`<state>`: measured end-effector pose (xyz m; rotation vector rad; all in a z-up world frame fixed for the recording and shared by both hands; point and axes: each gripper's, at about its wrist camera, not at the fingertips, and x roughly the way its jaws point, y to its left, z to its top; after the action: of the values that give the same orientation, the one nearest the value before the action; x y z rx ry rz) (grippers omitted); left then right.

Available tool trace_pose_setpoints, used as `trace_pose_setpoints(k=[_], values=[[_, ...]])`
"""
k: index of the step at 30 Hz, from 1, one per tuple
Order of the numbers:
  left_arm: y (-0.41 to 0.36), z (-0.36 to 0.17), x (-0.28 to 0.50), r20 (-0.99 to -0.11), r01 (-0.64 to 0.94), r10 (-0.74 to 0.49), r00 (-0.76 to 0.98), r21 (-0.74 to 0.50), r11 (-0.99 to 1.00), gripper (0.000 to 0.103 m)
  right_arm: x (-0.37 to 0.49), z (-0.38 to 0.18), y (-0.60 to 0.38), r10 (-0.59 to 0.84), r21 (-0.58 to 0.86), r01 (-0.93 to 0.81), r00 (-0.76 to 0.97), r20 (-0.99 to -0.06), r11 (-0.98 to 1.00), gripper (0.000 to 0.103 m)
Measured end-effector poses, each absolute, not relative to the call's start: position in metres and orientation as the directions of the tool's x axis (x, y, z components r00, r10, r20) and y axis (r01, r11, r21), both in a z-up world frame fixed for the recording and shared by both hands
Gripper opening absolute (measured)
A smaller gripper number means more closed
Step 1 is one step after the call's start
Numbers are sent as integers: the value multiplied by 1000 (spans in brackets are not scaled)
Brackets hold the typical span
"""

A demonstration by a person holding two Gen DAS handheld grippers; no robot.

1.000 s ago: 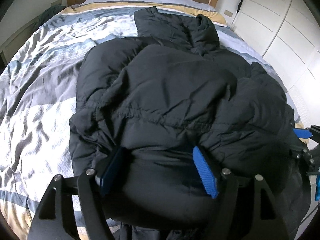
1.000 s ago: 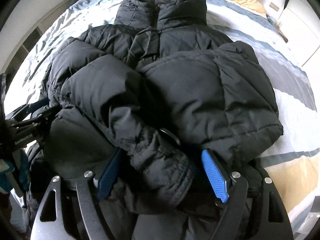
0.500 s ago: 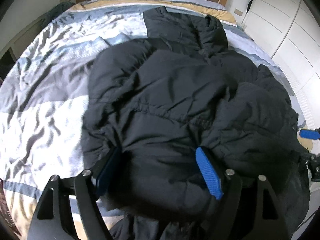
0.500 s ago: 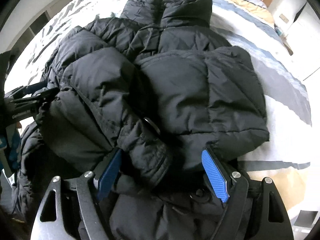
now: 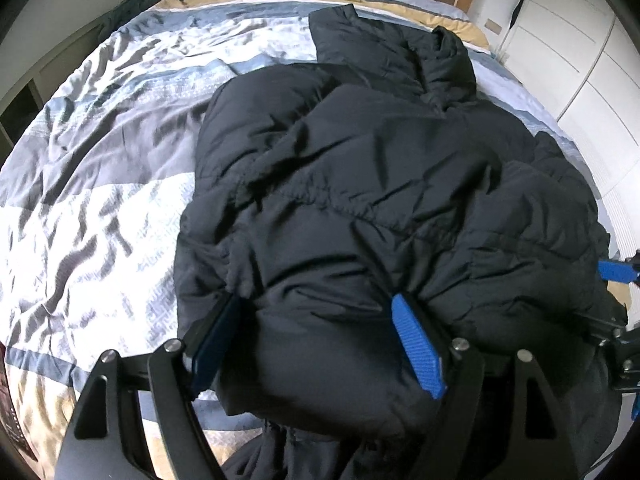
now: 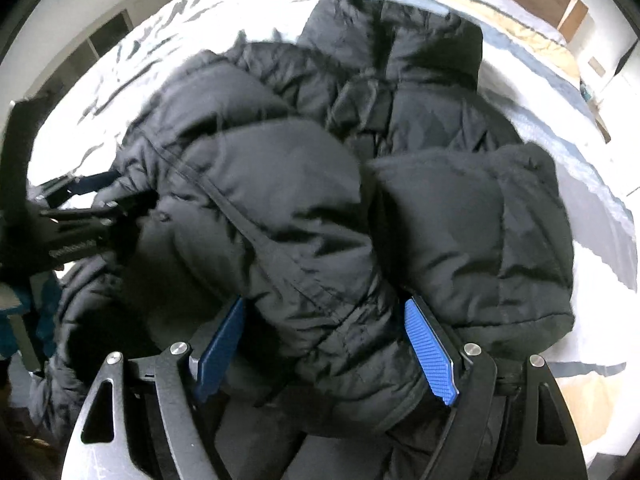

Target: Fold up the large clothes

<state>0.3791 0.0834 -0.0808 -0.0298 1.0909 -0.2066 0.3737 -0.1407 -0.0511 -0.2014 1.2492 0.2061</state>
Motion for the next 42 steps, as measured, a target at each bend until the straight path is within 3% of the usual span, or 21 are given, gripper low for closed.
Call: trace_pose_setpoints(k=[18,42], values=[[91,-49,357,-888,44,-154,433,-150,988,77,366,-50,-172,39,-38,-234,313,-949,971,79],[44,0,356,-874,51,-87,478,-71,996,77,365,-6,-239,77,12,-154,424,-902,988,79]])
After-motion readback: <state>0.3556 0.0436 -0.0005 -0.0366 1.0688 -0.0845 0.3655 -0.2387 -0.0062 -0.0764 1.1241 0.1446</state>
